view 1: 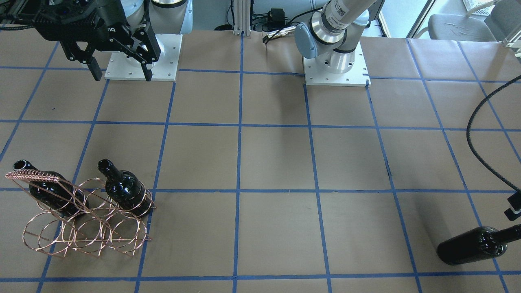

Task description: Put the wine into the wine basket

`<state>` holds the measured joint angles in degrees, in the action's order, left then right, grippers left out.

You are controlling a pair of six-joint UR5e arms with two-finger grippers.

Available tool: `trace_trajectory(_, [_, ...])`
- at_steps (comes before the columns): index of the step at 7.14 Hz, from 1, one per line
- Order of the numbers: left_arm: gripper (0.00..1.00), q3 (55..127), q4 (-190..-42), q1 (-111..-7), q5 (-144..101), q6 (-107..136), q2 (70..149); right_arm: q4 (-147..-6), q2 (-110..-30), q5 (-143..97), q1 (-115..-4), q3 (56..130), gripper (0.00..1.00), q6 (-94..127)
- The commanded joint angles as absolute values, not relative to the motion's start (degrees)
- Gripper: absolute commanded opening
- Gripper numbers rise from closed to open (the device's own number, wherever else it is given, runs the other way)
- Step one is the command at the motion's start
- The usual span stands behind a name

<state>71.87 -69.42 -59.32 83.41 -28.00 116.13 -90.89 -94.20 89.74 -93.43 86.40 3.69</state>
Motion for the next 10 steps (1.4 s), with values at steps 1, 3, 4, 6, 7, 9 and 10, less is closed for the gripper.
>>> trace_trajectory(1, [1.00, 71.4, -68.7, -59.4, 82.8, -27.3, 117.4, -90.9, -94.2, 89.7, -93.4, 86.4, 1.00, 3.7])
trace_trajectory(3, [1.00, 69.7, -68.2, -60.5, 82.8, -27.2, 118.6, -90.9, -94.2, 89.7, -93.4, 86.4, 1.00, 3.7])
trace_trajectory(4, [1.00, 69.5, -68.1, -61.4, 81.1, -25.9, 118.9, -91.0, -94.1, 89.7, -93.4, 86.4, 1.00, 3.7])
trace_trajectory(6, [0.97, 68.7, -68.0, -61.9, 81.0, -25.8, 120.7, -90.9, -94.3, 89.7, -93.4, 86.4, 1.00, 3.8])
trace_trajectory(7, [0.96, 68.7, -68.0, -61.9, 81.3, -26.3, 121.5, -90.9, -94.1, 89.7, -93.4, 86.4, 1.00, 3.8])
trace_trajectory(9, [0.77, 68.7, -68.1, -61.8, 81.7, -27.2, 122.2, -90.8, -94.3, 89.9, -93.4, 86.4, 1.00, 3.8])
trace_trajectory(10, [0.75, 68.7, -68.2, -61.8, 83.0, -27.4, 122.3, -90.8, -94.3, 89.9, -93.4, 86.4, 1.00, 3.8])
